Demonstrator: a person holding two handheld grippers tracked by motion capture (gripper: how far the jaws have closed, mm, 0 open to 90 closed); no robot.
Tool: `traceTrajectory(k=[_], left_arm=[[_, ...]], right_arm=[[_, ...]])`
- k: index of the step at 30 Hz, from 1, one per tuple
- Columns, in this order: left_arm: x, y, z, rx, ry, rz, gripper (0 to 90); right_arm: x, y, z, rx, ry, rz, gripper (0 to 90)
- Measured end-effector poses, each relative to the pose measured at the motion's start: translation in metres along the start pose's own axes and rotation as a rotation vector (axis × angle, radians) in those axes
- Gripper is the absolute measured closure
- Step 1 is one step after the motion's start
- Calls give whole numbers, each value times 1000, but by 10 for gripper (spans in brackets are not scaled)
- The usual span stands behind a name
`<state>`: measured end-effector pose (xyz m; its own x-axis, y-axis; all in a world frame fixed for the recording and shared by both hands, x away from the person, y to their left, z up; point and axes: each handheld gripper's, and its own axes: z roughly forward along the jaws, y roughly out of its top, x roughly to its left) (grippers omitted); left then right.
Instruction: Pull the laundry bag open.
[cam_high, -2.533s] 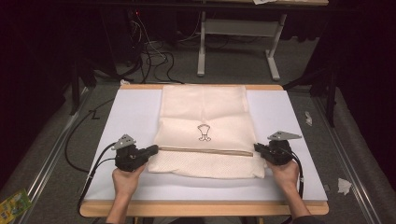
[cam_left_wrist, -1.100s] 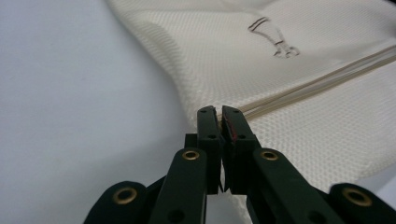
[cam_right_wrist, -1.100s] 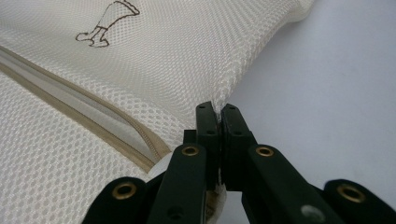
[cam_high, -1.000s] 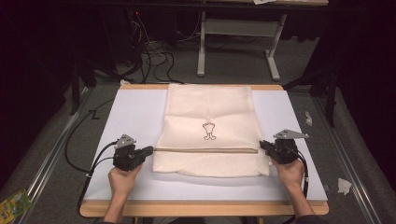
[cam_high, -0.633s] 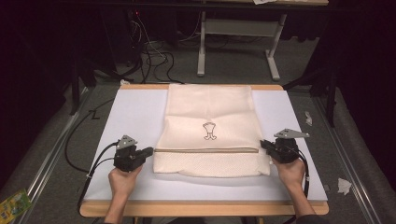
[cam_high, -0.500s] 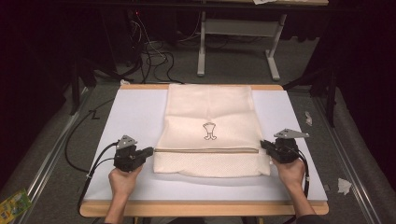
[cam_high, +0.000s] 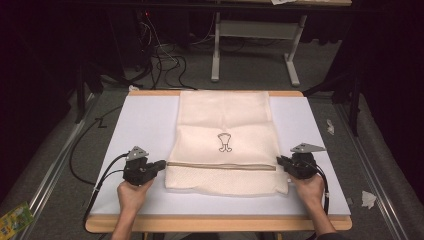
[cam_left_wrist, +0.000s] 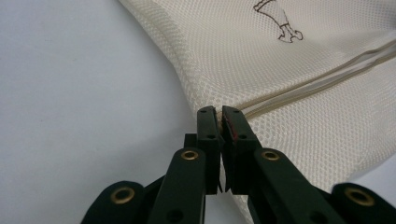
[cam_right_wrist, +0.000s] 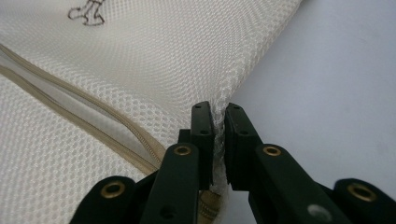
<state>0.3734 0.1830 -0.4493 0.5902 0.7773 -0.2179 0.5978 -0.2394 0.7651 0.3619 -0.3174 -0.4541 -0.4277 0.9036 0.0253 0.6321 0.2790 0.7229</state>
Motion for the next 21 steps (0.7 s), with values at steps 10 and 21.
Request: traceTrajectory(k=[10, 21], left_arm=[[-2, -4, 7, 24, 21, 23, 840], [-4, -2, 1, -17, 60, 40, 668]], right_arm=[[2, -1, 4, 28, -15, -12, 726], [0, 2, -9, -23, -17, 16, 590]])
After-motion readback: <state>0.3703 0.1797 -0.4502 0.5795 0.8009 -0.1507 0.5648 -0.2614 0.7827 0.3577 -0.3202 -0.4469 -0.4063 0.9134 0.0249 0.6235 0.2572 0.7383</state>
